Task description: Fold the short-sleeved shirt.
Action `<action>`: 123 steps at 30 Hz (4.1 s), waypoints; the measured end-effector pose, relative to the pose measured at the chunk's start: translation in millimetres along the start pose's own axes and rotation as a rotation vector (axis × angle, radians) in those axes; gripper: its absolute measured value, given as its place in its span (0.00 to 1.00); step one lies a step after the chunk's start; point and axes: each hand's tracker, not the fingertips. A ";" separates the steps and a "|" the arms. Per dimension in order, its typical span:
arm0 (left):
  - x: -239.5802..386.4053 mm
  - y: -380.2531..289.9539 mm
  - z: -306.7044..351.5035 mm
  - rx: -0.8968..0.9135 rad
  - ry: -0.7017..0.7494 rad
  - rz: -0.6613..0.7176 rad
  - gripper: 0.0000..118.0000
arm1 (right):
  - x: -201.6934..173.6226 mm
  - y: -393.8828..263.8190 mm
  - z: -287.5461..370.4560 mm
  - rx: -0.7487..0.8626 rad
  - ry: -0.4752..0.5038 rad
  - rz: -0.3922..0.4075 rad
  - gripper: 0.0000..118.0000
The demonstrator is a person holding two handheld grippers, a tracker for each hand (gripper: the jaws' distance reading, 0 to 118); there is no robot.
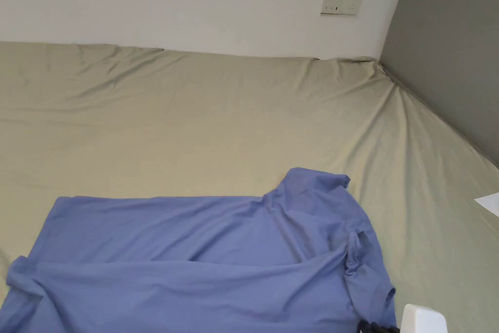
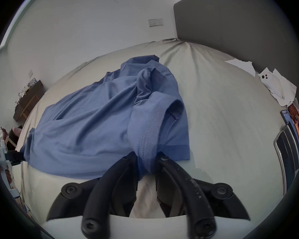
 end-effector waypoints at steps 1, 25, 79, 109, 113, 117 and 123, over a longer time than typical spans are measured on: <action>-1.4 1.3 1.4 0.002 -0.003 0.005 0.06 | 1.2 0.1 3.2 0.000 0.009 -0.004 0.18; -39.7 -98.4 91.3 -0.032 0.042 0.080 0.05 | 73.6 -107.5 148.5 -0.046 -0.113 -0.086 0.00; 0.7 97.7 -99.5 -0.015 0.015 -0.184 0.06 | -54.4 -9.0 86.5 -0.022 0.176 0.080 0.01; 15.0 117.1 -65.2 0.004 -0.026 -0.137 0.05 | 14.8 170.1 -142.8 -0.125 -0.047 0.081 0.02; 13.7 117.9 -53.6 0.012 -0.030 -0.120 0.05 | 14.3 168.9 -118.3 -0.135 0.028 0.065 0.02; 9.1 116.4 -19.8 0.051 -0.065 -0.113 0.05 | 16.4 168.8 -67.7 -0.062 0.039 0.090 0.02; -14.8 86.1 60.0 0.110 -0.091 -0.074 0.05 | 24.5 134.3 34.2 0.043 0.074 0.084 0.02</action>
